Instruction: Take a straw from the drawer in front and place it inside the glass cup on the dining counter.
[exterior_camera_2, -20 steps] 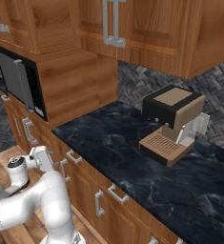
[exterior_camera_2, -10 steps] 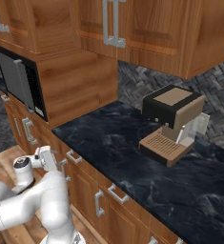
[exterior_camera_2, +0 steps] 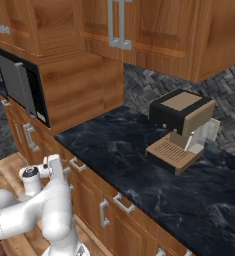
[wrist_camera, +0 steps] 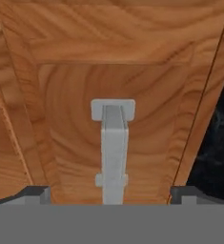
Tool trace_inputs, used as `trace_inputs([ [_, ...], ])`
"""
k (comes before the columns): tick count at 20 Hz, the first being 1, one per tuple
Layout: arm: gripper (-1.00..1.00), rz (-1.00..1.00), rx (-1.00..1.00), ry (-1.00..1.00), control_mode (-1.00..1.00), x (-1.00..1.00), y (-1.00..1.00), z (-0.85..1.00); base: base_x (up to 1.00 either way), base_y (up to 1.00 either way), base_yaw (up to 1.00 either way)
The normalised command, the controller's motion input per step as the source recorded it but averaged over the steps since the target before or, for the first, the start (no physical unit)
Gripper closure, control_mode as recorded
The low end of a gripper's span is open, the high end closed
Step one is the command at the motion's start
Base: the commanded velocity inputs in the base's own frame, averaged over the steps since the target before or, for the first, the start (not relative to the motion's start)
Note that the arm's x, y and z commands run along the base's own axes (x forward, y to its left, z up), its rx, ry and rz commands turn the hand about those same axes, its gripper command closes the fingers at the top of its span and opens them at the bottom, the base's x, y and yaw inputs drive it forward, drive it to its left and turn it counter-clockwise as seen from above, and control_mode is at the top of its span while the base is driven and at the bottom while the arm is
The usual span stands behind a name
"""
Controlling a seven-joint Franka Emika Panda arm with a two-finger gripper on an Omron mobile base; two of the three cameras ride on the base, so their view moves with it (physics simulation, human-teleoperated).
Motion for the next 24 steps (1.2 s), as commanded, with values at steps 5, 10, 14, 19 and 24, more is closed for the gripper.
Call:
trace_inputs([
  [5, -1.0, 0.07, 0.0, 0.0, -1.0, 0.31, -0.01, -0.37, 0.0, 0.0, 0.0],
  [10, -1.0, 0.06, 0.0, -0.02, -1.0, 0.26, -0.02, -0.26, 0.0, 0.0, 0.0],
  [14, -1.0, 0.05, -0.01, -0.05, -1.0, 0.17, 0.0, -0.15, 0.0, 0.0, 0.0],
  [19, -1.0, 0.04, 0.0, -0.02, -1.0, 0.23, -0.01, -0.07, 0.0, 0.0, 0.0],
  [24, -1.0, 0.03, 0.0, 0.0, -1.0, 0.43, -0.08, -0.14, 0.0, 0.0, 0.0],
])
